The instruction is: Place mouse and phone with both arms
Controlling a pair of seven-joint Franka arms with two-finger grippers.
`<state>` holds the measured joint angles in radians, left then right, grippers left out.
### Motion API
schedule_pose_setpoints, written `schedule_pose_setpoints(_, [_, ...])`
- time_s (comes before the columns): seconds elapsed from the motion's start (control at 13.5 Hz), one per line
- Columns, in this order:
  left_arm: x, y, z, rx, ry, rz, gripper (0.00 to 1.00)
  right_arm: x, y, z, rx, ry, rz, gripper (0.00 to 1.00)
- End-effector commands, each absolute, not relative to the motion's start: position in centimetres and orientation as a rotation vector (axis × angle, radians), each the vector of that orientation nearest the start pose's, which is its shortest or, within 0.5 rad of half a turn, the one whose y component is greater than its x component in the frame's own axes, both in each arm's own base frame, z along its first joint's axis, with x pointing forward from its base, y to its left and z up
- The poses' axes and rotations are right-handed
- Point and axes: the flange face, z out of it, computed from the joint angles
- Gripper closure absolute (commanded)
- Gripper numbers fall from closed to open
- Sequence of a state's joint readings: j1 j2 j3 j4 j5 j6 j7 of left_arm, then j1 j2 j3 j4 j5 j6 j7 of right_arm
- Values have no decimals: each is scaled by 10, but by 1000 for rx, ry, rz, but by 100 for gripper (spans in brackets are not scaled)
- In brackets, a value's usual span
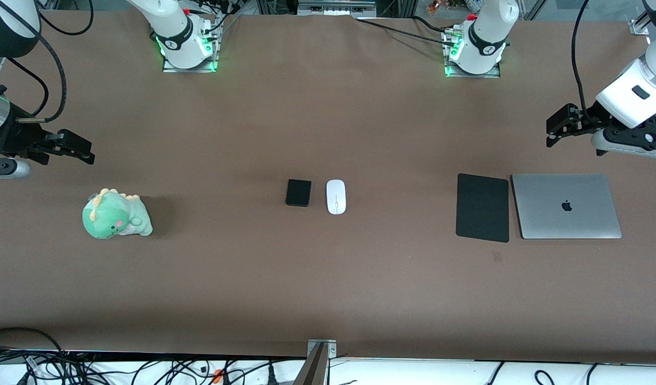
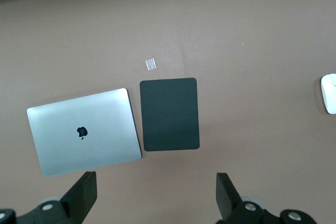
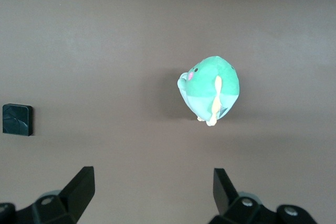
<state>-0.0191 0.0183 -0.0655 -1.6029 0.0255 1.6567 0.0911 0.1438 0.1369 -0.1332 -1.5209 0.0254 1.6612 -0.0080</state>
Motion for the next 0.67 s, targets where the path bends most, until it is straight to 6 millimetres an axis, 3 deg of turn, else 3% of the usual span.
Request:
schedule_pose_setpoints(0.0, [568, -45, 611, -3102, 274, -36, 0, 605, 14, 582, -3129, -32, -19, 0])
schedule_pose_setpoints(0.45, [568, -46, 603, -3103, 278, 19, 0, 605, 14, 582, -3129, -34, -19, 0])
schedule_pose_setpoints(0.59, [574, -49, 580, -3102, 295, 116, 0, 605, 17, 582, -3127, -46, -19, 0])
